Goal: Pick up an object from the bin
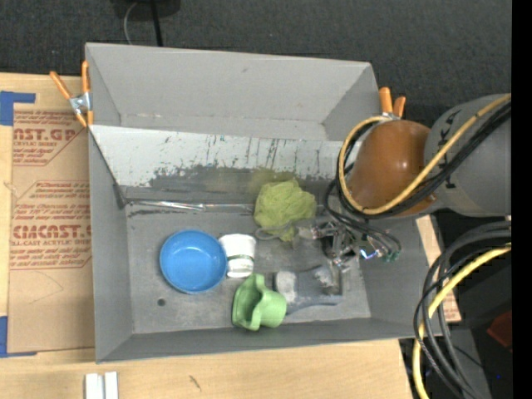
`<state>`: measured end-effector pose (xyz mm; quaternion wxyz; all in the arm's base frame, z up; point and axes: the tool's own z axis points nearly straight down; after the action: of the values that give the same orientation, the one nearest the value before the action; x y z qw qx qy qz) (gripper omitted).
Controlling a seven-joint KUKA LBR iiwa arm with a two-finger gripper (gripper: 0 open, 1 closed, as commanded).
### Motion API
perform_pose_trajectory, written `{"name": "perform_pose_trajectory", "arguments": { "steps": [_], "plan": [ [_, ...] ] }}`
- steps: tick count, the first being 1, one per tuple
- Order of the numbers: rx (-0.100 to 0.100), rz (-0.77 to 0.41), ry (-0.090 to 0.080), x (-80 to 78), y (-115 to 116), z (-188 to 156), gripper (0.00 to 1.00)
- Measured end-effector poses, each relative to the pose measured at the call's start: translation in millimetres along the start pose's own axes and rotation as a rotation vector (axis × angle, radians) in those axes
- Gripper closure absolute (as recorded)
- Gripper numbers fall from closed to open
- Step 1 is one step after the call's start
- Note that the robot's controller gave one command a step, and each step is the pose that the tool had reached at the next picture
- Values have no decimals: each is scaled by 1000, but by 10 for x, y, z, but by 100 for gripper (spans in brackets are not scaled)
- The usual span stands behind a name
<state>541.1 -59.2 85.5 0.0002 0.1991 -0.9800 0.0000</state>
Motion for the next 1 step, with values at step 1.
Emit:
{"name": "perform_pose_trajectory", "arguments": {
  "steps": [1],
  "plan": [
    [3,-336,-6,-1,992,129,100]
  ]
}}
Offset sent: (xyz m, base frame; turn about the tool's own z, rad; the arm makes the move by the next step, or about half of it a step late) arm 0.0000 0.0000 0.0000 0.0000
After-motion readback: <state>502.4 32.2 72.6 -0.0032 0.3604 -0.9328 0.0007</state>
